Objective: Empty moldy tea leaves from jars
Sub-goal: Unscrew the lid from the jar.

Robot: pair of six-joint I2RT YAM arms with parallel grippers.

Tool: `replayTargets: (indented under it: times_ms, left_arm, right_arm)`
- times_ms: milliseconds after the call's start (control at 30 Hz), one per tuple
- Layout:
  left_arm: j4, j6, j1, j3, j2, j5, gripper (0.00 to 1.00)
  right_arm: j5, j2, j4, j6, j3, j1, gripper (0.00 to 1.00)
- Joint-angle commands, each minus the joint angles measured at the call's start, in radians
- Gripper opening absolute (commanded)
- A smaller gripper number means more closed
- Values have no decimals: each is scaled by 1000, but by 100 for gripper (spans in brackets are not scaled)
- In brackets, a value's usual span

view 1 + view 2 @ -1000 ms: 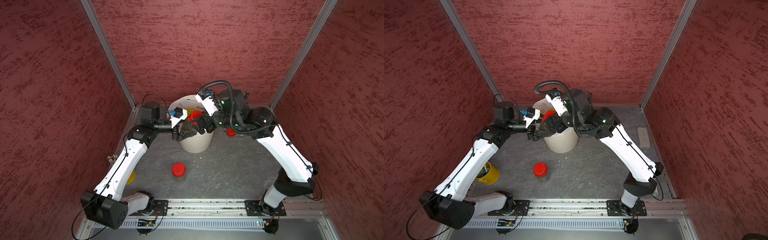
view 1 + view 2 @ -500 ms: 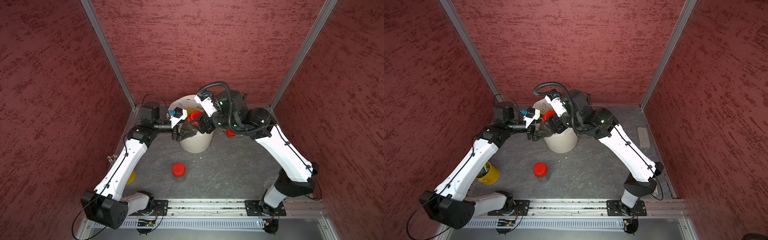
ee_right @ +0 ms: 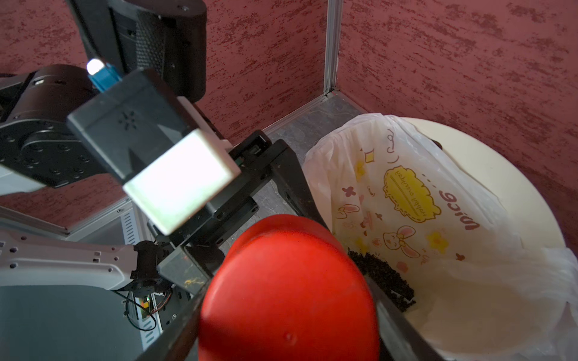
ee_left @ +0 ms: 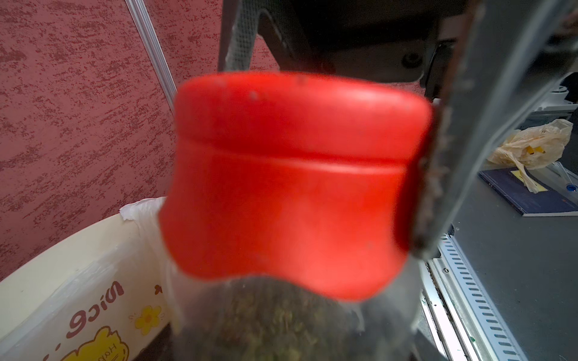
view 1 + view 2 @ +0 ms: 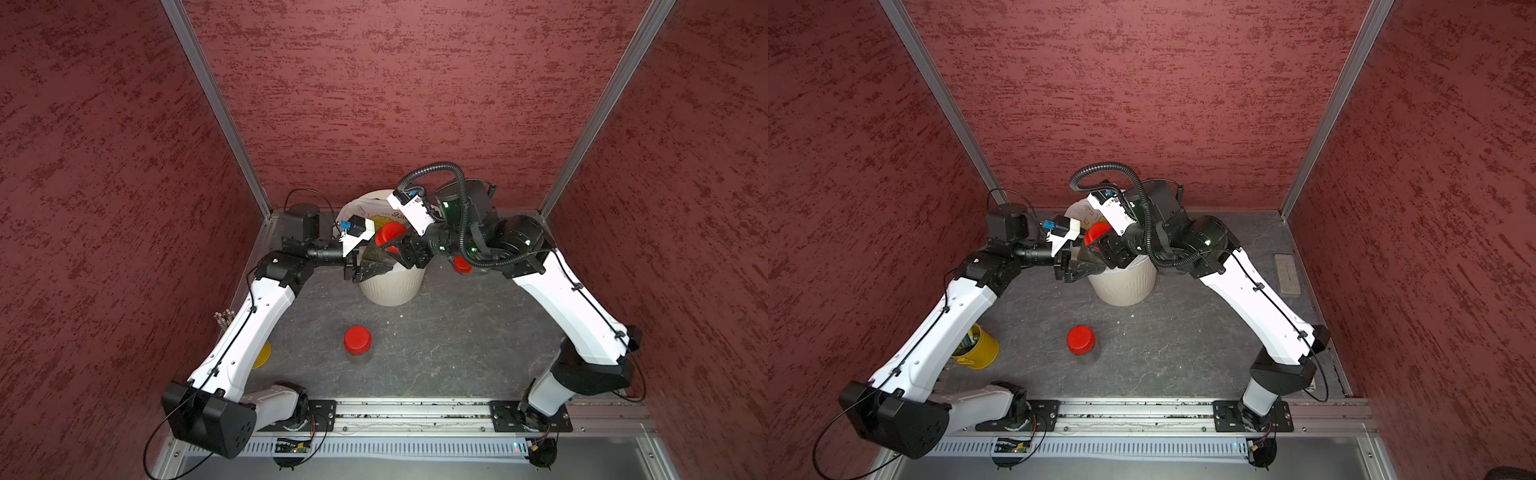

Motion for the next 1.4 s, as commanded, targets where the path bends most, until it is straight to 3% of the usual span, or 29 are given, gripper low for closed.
replayTargets:
  times_ms: [0, 433, 900, 1233, 1367]
  left_arm:
    - [8, -17, 0, 5, -1, 22, 66]
    - [-2, -14, 0, 11, -6, 29, 66]
    - [-22, -6, -3, 22, 2, 41, 66]
    - [-16, -6, -2, 19, 1, 26, 66]
    - [-12, -6, -3, 17, 2, 15, 66]
  right_arm:
    - [-103, -45, 8, -147, -30, -11, 52]
    - [-244, -26, 5, -345, -30, -53, 56]
    - [-318, -50, -51, -482, -29, -75, 76]
    - [-257, -61, 44, -307, -30, -73, 98]
    - [-170, -78, 86, -187, -47, -73, 99]
